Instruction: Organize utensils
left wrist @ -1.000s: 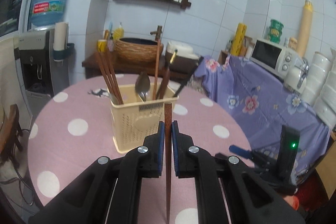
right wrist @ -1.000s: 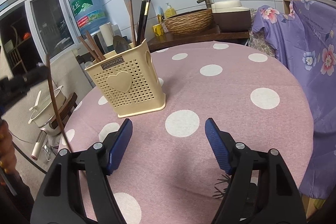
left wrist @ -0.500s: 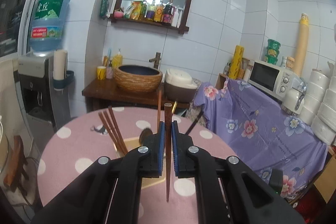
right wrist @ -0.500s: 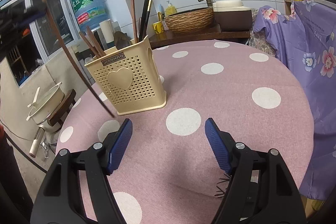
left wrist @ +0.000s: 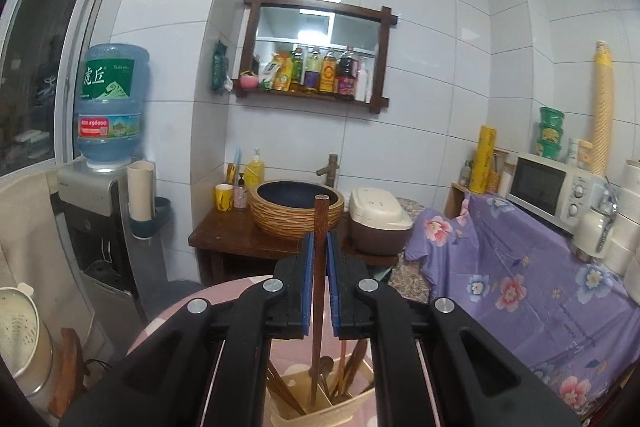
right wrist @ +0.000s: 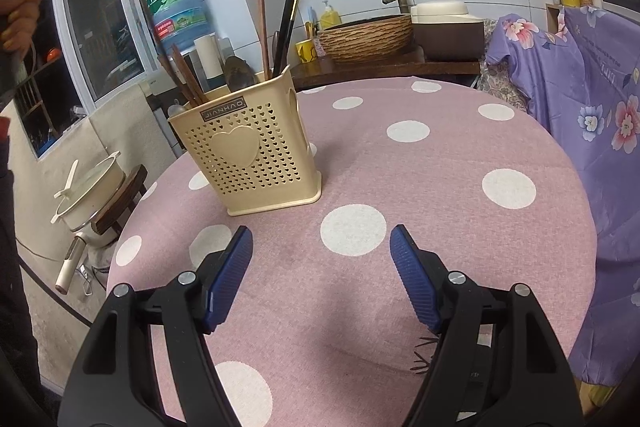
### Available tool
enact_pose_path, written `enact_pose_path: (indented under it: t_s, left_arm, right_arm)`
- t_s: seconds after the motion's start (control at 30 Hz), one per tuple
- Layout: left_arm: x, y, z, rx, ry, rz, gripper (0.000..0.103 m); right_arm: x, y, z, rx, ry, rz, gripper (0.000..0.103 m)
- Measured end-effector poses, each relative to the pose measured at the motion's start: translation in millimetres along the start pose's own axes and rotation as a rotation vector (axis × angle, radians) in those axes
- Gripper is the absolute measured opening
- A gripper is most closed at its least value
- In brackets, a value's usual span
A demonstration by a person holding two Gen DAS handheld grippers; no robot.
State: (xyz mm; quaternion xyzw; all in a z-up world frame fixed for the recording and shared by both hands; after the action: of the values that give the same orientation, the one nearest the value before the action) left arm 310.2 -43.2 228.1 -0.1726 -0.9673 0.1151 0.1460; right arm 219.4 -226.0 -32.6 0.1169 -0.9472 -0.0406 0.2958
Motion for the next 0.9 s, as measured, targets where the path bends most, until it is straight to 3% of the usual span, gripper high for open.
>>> enact_pose_path:
  t_s: [0.3,0.57,0.8,0.87,0.9]
  left_arm:
    - [-47.9,33.5,66.7,0.077,0.131,-0.045,0.007]
    - [-74.3,43.3,133.4,0.082,0.254,-0.072,0.006]
    - [-72.5,46.0,152.6,0.072,0.283,-0.073,0.008]
    - [-65.5,42.1,155.1,0.051,0.273,-0.076,0.024]
    - [-58.3,41.3,156.5,0.039,0.256,-0.082,0.047]
  right_arm:
    - [-2.3,-0.8,4.6,0.004,0.012,0.002,0.072]
    - [-4.5,-0.7,8.6,-0.003,0.019,-0.001,0.072]
    - [-2.8,-4.2,9.7,-0.008,0.011,0.007,0.072]
    - [-2.6,-4.8,10.4,-0.008,0.009,0.012,0.073]
    - [-2.8,-5.1,10.9,-0.006,0.009,0.015,0.075]
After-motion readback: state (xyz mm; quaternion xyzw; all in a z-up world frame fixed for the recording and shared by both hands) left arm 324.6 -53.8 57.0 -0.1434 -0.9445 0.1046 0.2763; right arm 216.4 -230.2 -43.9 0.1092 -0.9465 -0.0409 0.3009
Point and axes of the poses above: each gripper's, at about its wrist camera, not at the fingertips, and x roughly against the way its jaws point, y to its left, z to its underside, the point moved 9 cm from there along -x, roughly the way its jaws point, and after that the axes turned 10 degrees about x, right-handed, at the moved point
